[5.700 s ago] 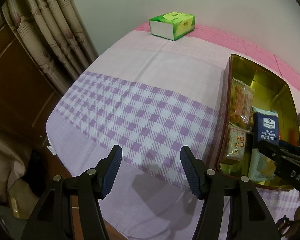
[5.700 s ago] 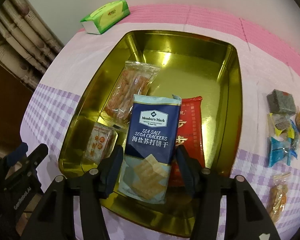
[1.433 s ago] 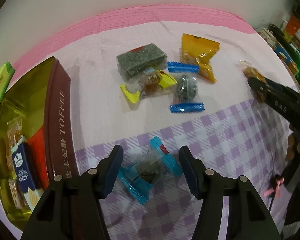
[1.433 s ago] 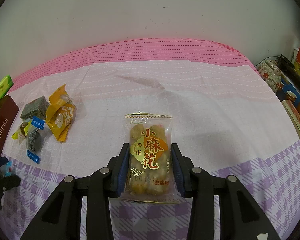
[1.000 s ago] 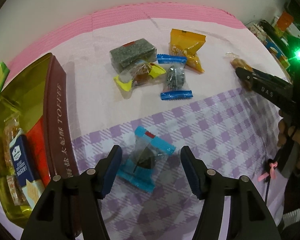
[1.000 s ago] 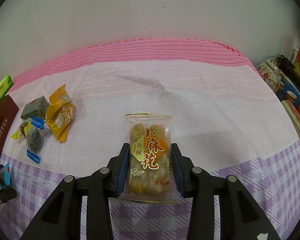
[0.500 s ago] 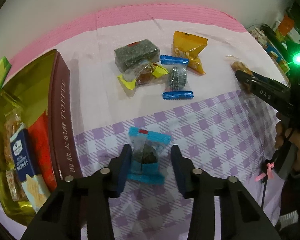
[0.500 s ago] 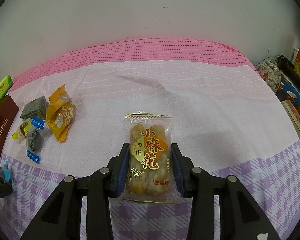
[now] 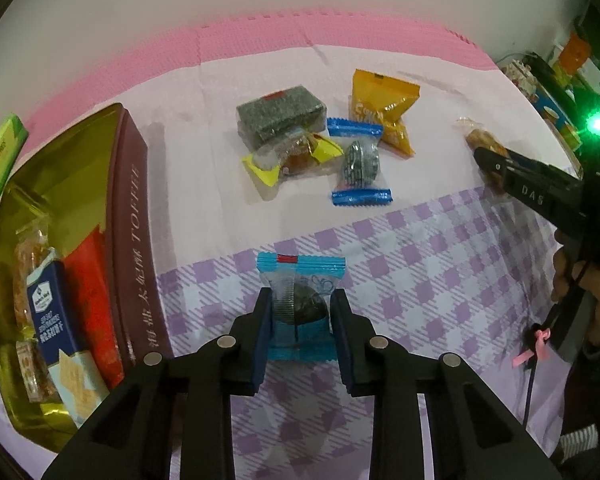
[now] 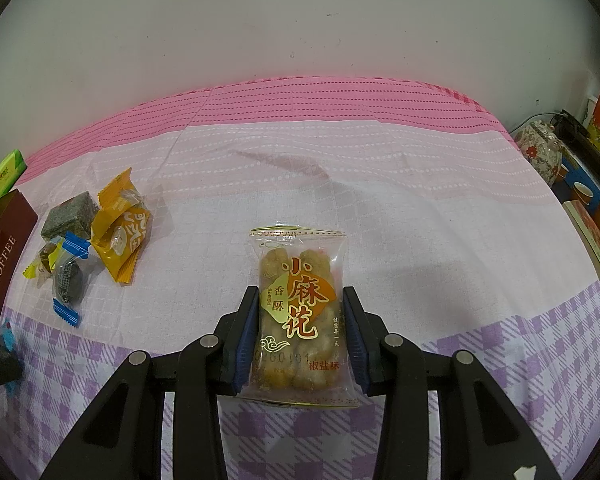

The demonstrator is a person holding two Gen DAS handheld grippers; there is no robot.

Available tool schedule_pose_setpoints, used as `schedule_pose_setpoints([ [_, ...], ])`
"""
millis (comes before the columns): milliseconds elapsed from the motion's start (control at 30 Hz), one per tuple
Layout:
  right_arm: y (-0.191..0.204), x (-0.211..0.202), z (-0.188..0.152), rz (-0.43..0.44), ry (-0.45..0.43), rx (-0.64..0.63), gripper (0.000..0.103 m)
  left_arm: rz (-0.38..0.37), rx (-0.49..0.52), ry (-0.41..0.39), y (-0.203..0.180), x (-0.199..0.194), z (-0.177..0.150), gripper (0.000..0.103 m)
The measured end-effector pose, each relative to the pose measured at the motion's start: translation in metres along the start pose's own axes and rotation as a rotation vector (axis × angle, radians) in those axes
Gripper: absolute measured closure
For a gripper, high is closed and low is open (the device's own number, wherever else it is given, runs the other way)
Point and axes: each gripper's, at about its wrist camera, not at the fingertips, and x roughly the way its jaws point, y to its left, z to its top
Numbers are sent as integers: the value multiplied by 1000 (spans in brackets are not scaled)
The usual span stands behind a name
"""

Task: Organize snacks
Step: 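Carry the blue candy over the gold tin and open the left tool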

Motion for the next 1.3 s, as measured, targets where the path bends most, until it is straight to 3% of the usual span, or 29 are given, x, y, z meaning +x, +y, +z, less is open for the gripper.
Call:
schedule_pose_setpoints([
  [333,0,0,0,0,0,0,65,18,-41,-88,19,-26,23,74],
  [633,0,0,-1,0,0,-1,65,148,-148,-163,91,-44,63,74],
  [800,1,0,0,0,-1,0,65,194,-213,-141,130,-35,77,74],
  [967,1,0,0,0,-1,0,65,209,-250,-70,161,-12,81,74],
  [1300,1,0,-1,0,-1,-1,65,243,-276,10,176,17,74,74],
])
